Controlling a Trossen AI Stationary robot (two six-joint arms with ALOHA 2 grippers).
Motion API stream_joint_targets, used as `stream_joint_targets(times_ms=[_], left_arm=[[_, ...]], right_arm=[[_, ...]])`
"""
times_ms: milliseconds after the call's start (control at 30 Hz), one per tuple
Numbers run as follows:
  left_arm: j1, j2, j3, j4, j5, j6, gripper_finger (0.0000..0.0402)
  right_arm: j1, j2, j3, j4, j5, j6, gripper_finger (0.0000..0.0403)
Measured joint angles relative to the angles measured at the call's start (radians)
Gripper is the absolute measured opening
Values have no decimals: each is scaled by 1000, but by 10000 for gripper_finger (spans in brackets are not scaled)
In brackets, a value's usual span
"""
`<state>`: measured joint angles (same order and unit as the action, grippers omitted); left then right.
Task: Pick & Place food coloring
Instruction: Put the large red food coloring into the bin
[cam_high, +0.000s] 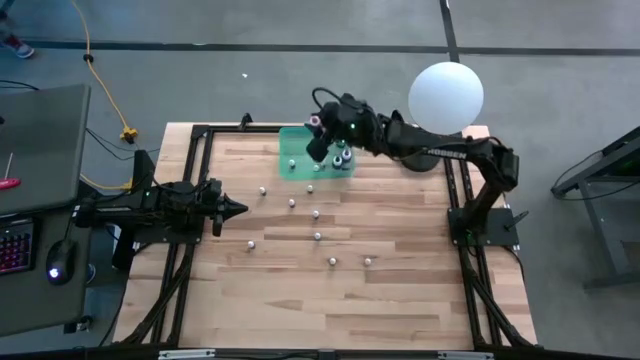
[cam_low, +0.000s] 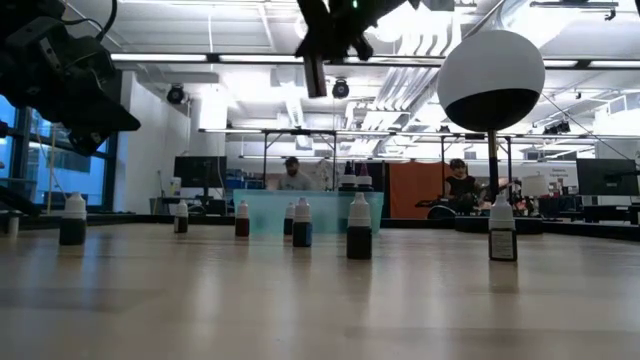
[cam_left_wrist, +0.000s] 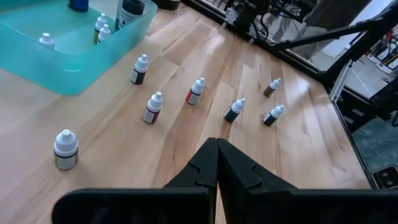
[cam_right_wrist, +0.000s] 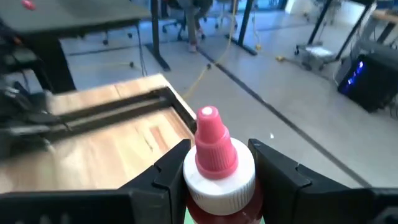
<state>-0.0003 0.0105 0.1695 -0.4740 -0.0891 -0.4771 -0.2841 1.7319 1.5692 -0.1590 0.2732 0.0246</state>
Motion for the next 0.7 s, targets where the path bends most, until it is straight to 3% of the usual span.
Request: stream_joint_targets(times_ms=[233, 533, 700], left_arm=[[0, 0, 0, 0, 1, 0, 0], [0, 0, 0, 0, 0, 0, 0], [0, 0, 0, 0, 0, 0, 0]], right_arm=[[-115, 4, -127, 37, -96, 40, 138], [-160, 5, -342, 243, -183, 126, 138], [-163, 5, -422, 309, -149, 161, 138]])
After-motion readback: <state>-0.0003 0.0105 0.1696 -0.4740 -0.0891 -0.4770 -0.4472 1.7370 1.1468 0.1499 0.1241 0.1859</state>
